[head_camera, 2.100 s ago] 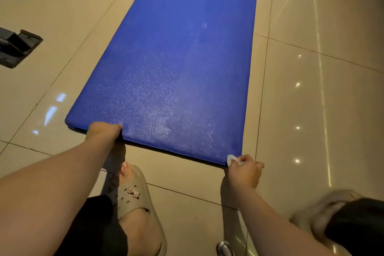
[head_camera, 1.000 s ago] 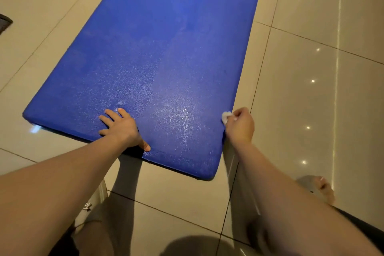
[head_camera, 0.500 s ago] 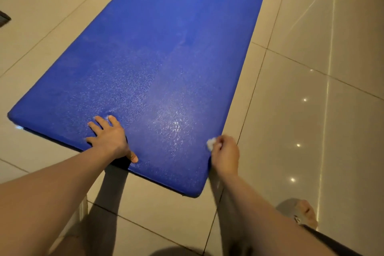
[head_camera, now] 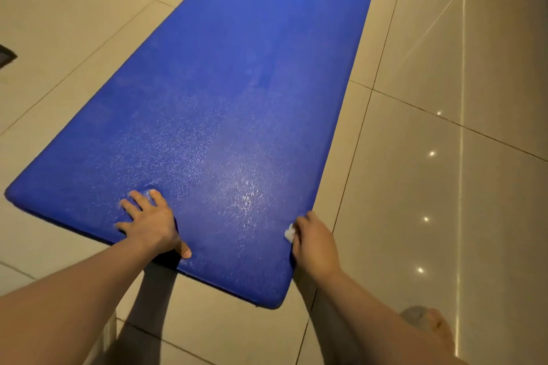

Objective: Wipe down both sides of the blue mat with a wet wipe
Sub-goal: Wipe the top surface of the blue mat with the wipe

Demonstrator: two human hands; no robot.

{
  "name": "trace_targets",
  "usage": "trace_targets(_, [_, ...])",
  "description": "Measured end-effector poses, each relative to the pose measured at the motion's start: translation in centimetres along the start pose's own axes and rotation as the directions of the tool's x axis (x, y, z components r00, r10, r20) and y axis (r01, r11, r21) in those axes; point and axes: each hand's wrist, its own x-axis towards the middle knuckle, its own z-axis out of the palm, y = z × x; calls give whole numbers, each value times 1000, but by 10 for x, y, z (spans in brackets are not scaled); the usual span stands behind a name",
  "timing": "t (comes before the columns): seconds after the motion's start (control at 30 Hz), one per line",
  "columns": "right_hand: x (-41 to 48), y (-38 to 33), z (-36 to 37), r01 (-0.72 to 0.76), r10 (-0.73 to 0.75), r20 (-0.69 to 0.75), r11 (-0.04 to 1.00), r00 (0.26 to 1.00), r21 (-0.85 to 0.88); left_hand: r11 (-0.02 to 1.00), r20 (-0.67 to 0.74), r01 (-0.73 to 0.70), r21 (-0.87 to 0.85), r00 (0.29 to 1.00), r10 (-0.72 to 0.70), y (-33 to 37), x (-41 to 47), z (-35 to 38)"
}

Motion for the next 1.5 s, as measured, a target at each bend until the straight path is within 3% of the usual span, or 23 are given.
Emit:
trace_targets(0.13, [75, 2, -18, -98, 100, -132, 995, 986, 25, 1000, -2, -7, -9, 1000, 7, -3, 2, 3])
trace_targets(0.27, [44, -3, -8, -132, 154, -163, 982, 975, 135, 1000, -11, -27, -11, 1000, 27, -5, 3, 4])
trace_targets(0.4, [-47, -13, 18, -20, 21, -3, 995, 1000, 100, 1000, -7, -21, -5, 1000, 21, -4, 4, 4])
trace_targets(0.5, [-50, -14, 14, 52, -60, 87, 994, 994, 95, 1000, -19, -19, -2, 1000, 19, -4, 3, 4])
trace_targets(0.67, [56, 4, -12, -13, 28, -162, 996, 986, 89, 999, -30, -29, -17, 999, 28, -6, 3, 6])
trace_targets(0.8, [90, 4, -16, -73, 71, -182, 997, 981, -3, 998, -33, -47, -36, 998, 46, -9, 6, 8])
trace_targets(0.87, [62, -3, -8, -11, 7, -178, 1000, 984, -21, 998, -22, -44, -35, 999, 44, -9, 8, 9])
trace_targets(0.97, [-10, -14, 10, 166, -165, 13, 984, 986, -62, 999, -21, -33, -22, 999, 32, -6, 11, 9])
trace_targets(1.07, [-38, -13, 10, 395, -355, 271, 912, 895, -108, 1000, -19, -22, -12, 1000, 22, -6, 12, 10])
trace_targets(1.13, [-13, -8, 1, 484, -408, 348, 859, 844, -166, 1000, -18, -25, -2, 1000, 25, -6, 13, 11])
trace_targets(1.2, [28, -4, -5, 446, -391, 249, 864, 886, -233, 1000, -19, -29, -3, 999, 29, -6, 12, 10])
trace_targets(1.33, [86, -1, -13, 151, -181, -85, 947, 980, -283, 999, -18, -39, -11, 999, 39, -6, 8, 10])
trace_targets(1.43, [63, -20, 0, 28, -57, -160, 983, 986, -181, 999, -7, -37, -22, 999, 37, -6, 8, 8])
trace_targets(1.5, [20, -31, 13, 63, -75, -108, 992, 991, -109, 999, 2, -28, -27, 1000, 28, -4, 8, 7])
